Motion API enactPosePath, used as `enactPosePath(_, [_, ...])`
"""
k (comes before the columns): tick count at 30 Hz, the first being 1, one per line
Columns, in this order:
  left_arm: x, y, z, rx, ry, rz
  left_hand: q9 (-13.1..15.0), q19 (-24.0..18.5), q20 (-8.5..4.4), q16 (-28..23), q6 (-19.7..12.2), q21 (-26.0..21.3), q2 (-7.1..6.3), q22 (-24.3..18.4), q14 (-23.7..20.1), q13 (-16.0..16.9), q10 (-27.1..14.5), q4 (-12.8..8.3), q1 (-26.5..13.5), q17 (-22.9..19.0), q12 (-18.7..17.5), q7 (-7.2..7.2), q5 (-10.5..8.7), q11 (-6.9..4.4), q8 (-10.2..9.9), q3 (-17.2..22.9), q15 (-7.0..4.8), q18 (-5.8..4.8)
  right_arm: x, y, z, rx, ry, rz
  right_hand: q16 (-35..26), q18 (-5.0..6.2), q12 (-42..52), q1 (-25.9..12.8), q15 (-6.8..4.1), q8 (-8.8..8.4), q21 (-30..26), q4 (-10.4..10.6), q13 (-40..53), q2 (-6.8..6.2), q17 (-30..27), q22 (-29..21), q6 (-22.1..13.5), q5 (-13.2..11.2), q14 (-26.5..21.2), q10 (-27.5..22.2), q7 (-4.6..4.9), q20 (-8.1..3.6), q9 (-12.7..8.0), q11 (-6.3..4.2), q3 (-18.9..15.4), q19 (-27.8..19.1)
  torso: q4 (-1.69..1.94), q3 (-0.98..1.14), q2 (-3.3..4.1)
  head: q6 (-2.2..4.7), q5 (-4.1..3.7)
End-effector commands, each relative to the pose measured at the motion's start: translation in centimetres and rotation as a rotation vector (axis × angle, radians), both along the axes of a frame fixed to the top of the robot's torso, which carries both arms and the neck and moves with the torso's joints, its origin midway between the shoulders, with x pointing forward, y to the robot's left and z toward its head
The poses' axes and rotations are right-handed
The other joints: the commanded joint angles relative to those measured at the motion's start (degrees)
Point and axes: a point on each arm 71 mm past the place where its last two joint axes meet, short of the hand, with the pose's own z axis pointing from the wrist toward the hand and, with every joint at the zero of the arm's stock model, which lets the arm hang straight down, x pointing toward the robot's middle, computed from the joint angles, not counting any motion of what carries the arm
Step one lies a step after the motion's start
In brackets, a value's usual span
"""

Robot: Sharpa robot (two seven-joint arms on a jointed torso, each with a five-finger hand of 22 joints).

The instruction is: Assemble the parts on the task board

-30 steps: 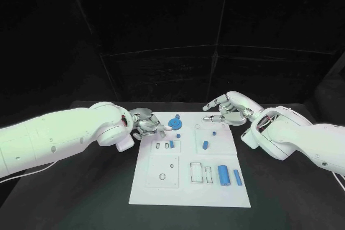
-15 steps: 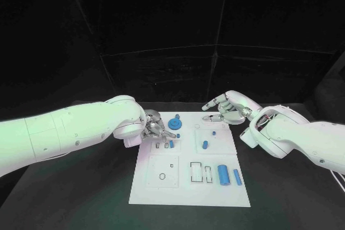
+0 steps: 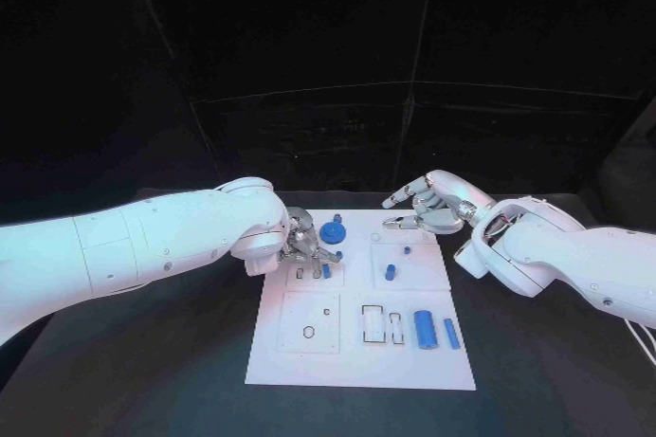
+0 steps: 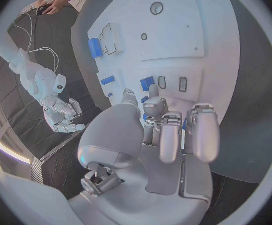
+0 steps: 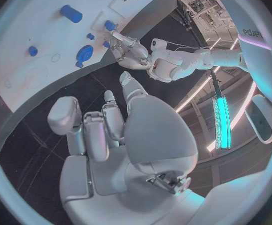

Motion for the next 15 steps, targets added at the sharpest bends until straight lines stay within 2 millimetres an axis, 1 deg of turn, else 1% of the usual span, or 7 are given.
enactPosePath(1, [0.13, -0.02, -0.01, 0.043, 0.006, -0.005, 0.1, 1.3, 0.02, 0.2, -0.5, 0.4, 0.25, 0.4, 6.0, 0.1, -0.1, -0.1, -0.4, 15.1, 0.4, -0.06, 0.08, -0.06, 0.3, -0.3, -0.43, -1.06, 0.01, 0.24, -0.03, -0.019, 0.011, 0.011, -0.2, 0.64, -0.3, 0.3, -0.35, -0.35, -0.2, -0.2, 0.7, -0.07, 7.1, -0.1, 0.2, 0.2, 4.0, -0.4, 0.07, 0.00, -0.1, 0.12, -0.2, -0.3, -0.03, 0.04, 0.00, -0.14, -0.09])
enactPosePath(7, [0.37, -0.13, -0.11, 0.062, 0.011, -0.010, 0.6, 1.4, 0.02, 0.2, -0.9, 0.5, 0.34, 0.7, 6.0, 0.2, -0.1, -0.3, 0.3, 15.1, 0.5, -0.10, 0.18, -0.09, 0.8, 0.0, -0.45, -1.10, 0.04, 0.33, -0.08, -0.025, 0.015, 0.012, -0.2, 0.64, -0.3, 0.3, -0.35, -0.35, -0.2, -0.2, 0.7, -0.07, 7.1, -0.1, 0.2, 0.2, 4.0, -0.4, 0.07, 0.00, -0.1, 0.12, -0.2, -0.3, 0.02, 0.00, -0.02, -0.29, -0.11])
enactPosePath(11, [0.53, -0.28, -0.16, 0.069, 0.014, -0.012, 0.9, 1.4, 0.02, 0.2, -1.1, 0.5, 0.43, 0.7, 6.0, 0.2, -0.1, -0.4, 0.7, 15.1, 0.6, -0.11, 0.21, -0.10, 1.1, 0.2, -0.46, -1.10, 0.06, 0.41, -0.09, -0.026, 0.015, 0.012, -0.2, 0.64, -0.3, 0.3, -0.35, -0.35, -0.2, -0.2, 0.7, -0.07, 7.1, -0.1, 0.2, 0.2, 4.0, -0.4, 0.07, 0.00, -0.1, 0.12, -0.2, -0.3, 0.02, 0.02, 0.04, -0.42, -0.12])
enactPosePath(15, [0.63, -0.51, -0.19, 0.073, 0.016, -0.015, 1.3, 1.4, 0.01, 0.2, -1.4, 0.5, 0.60, 0.8, 6.0, 0.2, -0.1, -0.5, 1.3, 15.1, 0.7, -0.13, 0.23, -0.11, 1.5, 0.7, -0.47, -1.10, 0.08, 0.48, -0.11, -0.026, 0.016, 0.012, -0.3, 0.66, -0.4, 0.3, -0.34, -0.38, -0.2, -0.2, 0.6, -0.07, 7.0, -0.2, 0.2, 0.2, 4.0, -0.4, 0.07, 0.01, -0.1, 0.12, -0.3, -0.4, 0.02, -0.04, -0.02, -0.55, -0.21])
